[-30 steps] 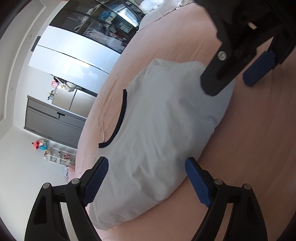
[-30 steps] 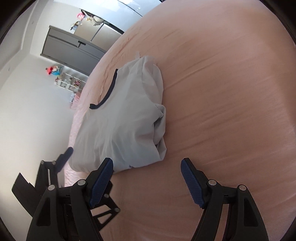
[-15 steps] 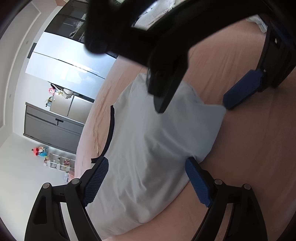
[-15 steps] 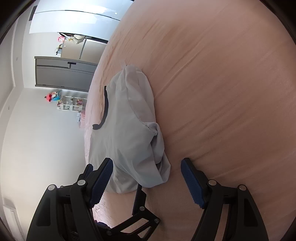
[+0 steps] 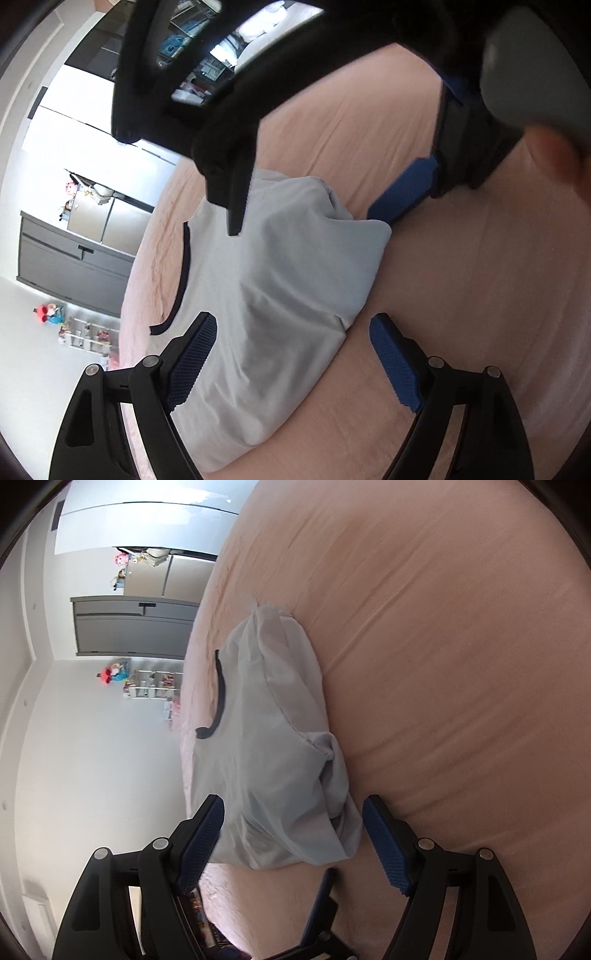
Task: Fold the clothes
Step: 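Close both grippers on the folded shirt's edge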
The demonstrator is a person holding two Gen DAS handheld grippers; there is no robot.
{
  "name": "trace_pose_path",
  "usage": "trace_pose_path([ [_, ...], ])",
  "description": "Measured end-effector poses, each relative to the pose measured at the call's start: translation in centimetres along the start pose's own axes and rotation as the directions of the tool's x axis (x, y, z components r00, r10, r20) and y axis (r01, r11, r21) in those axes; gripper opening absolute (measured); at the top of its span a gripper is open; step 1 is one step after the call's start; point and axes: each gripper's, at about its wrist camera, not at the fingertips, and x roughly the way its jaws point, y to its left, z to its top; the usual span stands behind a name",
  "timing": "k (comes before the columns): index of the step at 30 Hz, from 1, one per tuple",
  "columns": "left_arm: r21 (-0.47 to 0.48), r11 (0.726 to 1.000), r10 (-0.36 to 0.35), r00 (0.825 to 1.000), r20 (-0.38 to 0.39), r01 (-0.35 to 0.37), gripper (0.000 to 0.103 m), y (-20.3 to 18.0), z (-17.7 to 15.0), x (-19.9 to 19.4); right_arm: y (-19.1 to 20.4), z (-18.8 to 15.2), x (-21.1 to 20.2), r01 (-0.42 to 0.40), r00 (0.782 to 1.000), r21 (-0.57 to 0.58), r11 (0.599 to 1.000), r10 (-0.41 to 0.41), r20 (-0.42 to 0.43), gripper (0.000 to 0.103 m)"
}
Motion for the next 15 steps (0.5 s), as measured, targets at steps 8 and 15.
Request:
trace_pose_path([
  [8,-0.045,0.998,-0.036,0.999,0.031,0.038,0.085,0.6,1.8,0.8,0.8,1.0,1.1,0.037,0.998,-0.078,0.996,-0.041,-0.052,0.077],
  [15,-0.064,0.998,-0.012,1.0,0.019,0.013,0.096,0.3,2.8,1.8,0.5,2.4,2.2,0.016,0.997,-0.049,0.999,-0.019,-0.07,0.077],
])
